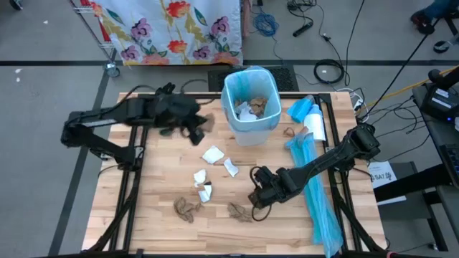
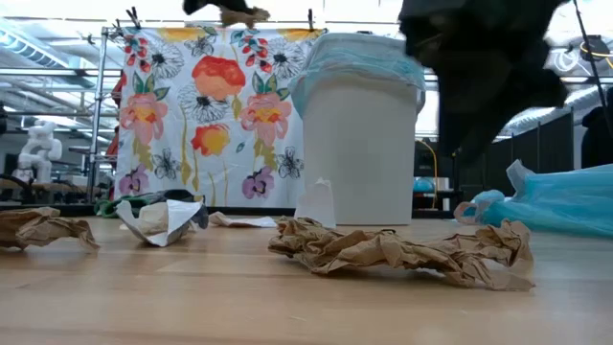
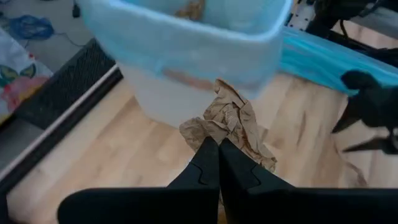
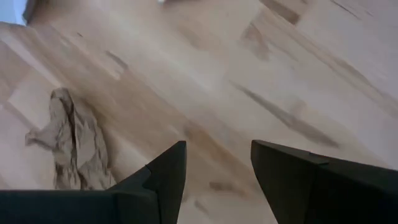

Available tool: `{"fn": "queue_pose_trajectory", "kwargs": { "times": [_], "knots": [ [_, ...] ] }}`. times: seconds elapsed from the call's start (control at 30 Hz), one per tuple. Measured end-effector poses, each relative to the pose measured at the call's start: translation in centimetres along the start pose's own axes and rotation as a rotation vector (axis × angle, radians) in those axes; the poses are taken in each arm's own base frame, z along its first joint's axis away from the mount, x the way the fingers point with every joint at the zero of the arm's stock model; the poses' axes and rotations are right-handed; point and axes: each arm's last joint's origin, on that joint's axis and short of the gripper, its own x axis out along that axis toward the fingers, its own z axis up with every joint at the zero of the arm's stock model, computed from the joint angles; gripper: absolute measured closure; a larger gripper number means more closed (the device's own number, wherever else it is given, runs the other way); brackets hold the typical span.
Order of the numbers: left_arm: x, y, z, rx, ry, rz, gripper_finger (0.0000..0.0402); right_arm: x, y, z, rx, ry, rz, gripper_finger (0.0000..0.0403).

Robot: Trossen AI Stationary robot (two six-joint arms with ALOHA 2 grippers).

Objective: Place trash/remove bag and relplace
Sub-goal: Put the brown napkin into the trash bin

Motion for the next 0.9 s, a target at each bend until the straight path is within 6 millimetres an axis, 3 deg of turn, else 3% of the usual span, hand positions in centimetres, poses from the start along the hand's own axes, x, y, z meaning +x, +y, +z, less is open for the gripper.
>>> {"fn": "queue_pose_trajectory", "kwargs": {
  "times": [0.27,0.47,0.67,0.9],
  "knots": [
    [3.3,1.2,6.2,0.045,-0.083,0.011,0.0401,2.9,-1.1,2.2,-0.043,-0.020,0.076,0.0229],
    [5.0,2.6,9.6,0.043,-0.153,0.003,0.0401,4.4,-2.0,3.0,-0.058,-0.036,0.100,0.0229],
    [8.1,3.3,10.6,0.022,-0.180,-0.030,0.0376,5.3,-2.7,3.4,-0.071,-0.050,0.107,0.0229],
    [8.8,4.0,10.7,0.041,-0.163,-0.047,0.0294,5.6,-2.3,3.8,-0.113,-0.105,0.181,0.0229]
  ]
}}
